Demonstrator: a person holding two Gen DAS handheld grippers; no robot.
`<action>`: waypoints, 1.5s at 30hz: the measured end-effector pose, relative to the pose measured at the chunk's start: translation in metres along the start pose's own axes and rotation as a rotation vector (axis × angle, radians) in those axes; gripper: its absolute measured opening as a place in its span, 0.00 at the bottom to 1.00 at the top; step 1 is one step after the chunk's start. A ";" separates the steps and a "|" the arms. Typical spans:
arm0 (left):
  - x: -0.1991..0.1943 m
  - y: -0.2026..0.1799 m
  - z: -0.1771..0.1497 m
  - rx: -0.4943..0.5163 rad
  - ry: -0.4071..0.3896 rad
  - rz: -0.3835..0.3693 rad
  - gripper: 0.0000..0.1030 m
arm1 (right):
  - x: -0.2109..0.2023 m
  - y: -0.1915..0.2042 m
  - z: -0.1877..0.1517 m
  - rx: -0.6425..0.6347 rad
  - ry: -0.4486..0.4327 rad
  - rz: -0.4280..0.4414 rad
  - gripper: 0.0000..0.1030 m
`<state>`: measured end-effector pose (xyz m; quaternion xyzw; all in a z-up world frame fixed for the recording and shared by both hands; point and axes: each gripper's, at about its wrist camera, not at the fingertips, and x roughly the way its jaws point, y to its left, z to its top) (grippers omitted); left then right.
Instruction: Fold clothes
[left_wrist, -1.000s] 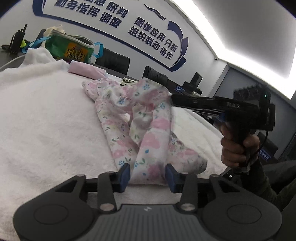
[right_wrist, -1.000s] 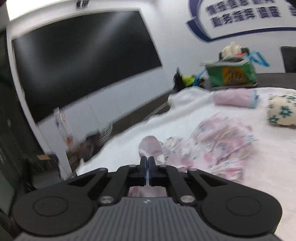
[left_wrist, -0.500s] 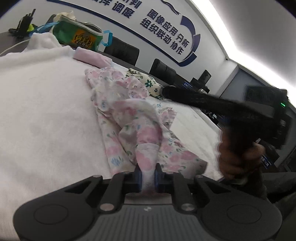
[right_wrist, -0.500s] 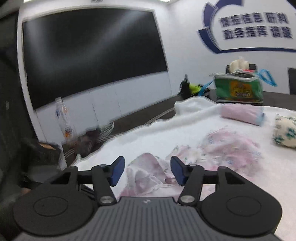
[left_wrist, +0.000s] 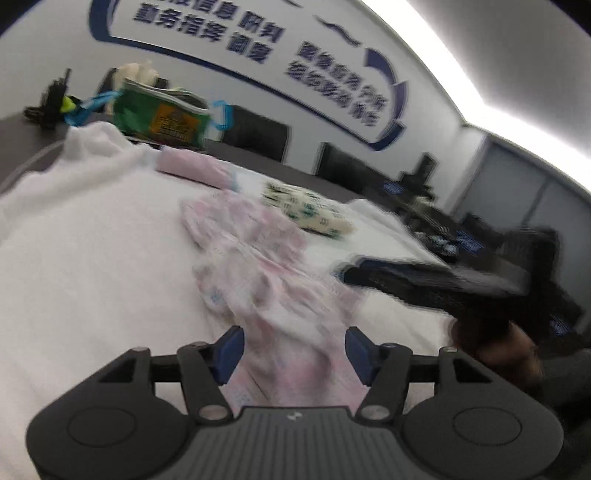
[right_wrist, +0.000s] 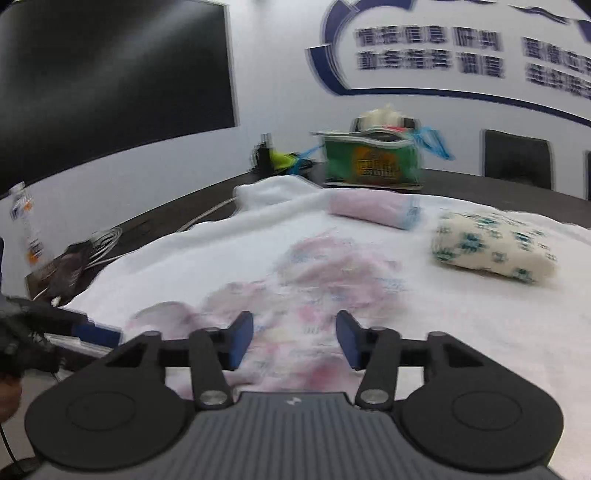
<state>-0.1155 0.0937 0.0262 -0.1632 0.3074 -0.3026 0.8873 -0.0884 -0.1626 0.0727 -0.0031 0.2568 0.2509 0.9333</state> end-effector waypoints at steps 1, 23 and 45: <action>0.004 0.001 0.003 -0.009 0.005 -0.001 0.53 | 0.001 -0.007 0.000 0.027 0.015 -0.013 0.50; -0.013 0.010 0.005 0.152 -0.039 0.071 0.64 | -0.030 -0.019 -0.021 -0.070 -0.098 0.128 0.72; -0.003 -0.007 -0.035 0.265 0.099 -0.061 0.09 | -0.035 0.017 -0.079 -0.444 0.048 0.451 0.06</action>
